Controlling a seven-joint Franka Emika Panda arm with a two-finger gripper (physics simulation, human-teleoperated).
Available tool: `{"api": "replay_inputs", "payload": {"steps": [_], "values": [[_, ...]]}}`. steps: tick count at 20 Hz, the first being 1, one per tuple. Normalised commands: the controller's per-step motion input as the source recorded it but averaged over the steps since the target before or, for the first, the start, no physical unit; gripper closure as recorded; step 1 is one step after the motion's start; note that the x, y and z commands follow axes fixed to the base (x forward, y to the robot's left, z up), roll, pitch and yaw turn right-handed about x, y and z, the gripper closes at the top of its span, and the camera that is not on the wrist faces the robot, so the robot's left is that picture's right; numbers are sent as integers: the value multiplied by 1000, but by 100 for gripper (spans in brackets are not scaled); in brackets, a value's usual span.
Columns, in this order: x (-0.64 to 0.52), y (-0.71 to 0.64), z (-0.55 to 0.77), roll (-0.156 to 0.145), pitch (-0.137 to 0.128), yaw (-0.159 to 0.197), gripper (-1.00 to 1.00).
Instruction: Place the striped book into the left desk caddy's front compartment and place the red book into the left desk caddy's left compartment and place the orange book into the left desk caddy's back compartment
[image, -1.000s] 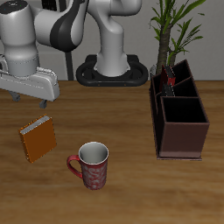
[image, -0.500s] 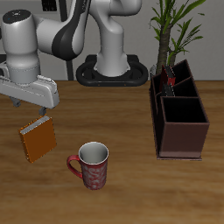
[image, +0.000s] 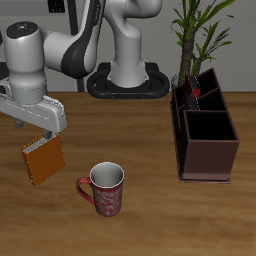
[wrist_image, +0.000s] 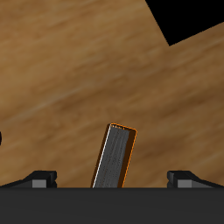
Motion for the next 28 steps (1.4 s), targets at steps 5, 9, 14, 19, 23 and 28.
{"api": "replay_inputs", "payload": {"steps": [5, 9, 14, 19, 23, 28], "values": [[17, -29, -215, -18, 24, -29, -100], [40, 15, -258, -10, 38, -4, -100], [-40, -61, -292, -21, 45, -22, -100], [-69, -102, -206, -19, 29, -4, -100], [-33, 0, -135, 15, 17, 1, 100], [-27, 32, -7, 12, 3, 2, 100]]}}
